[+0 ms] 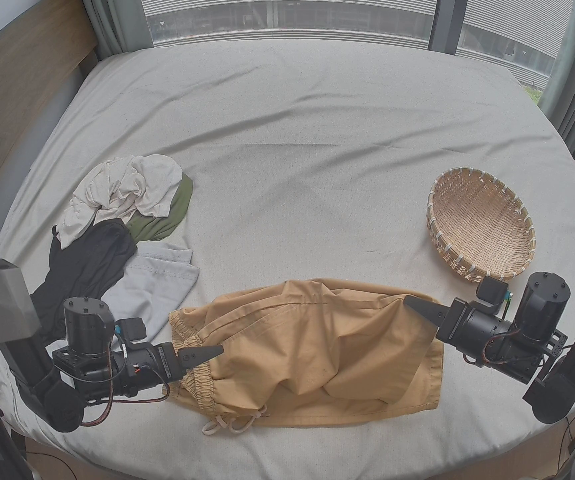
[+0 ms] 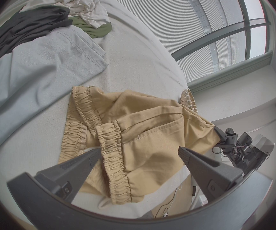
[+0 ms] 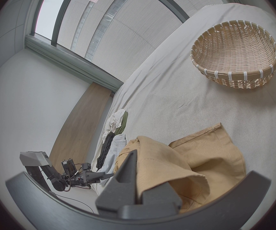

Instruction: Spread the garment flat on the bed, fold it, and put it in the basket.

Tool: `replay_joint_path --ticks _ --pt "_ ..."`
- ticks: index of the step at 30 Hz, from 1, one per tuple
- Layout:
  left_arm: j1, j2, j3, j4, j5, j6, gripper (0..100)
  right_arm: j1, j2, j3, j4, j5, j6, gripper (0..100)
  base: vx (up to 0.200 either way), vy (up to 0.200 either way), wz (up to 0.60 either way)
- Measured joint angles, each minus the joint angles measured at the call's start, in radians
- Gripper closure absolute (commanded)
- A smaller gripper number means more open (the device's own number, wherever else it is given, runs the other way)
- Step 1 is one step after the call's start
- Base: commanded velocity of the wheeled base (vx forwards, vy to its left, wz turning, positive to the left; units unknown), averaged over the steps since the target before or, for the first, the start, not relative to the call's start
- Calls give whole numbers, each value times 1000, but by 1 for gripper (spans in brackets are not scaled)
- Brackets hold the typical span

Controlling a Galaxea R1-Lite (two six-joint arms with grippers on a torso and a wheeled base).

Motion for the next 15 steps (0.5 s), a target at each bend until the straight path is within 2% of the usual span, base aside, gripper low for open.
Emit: replay_joint_path --ticks 4,9,15 --pt "-18 54 -5 -91 9 -33 0 0 -1 -1 0 0 0 100 0 0 0" --pt "-57 91 -18 -191 24 -165 0 -1 -1 0 0 0 0 100 0 0 0" --pt "-76 104 -37 -265 31 -202 0 -1 -2 4 0 0 1 100 0 0 0"
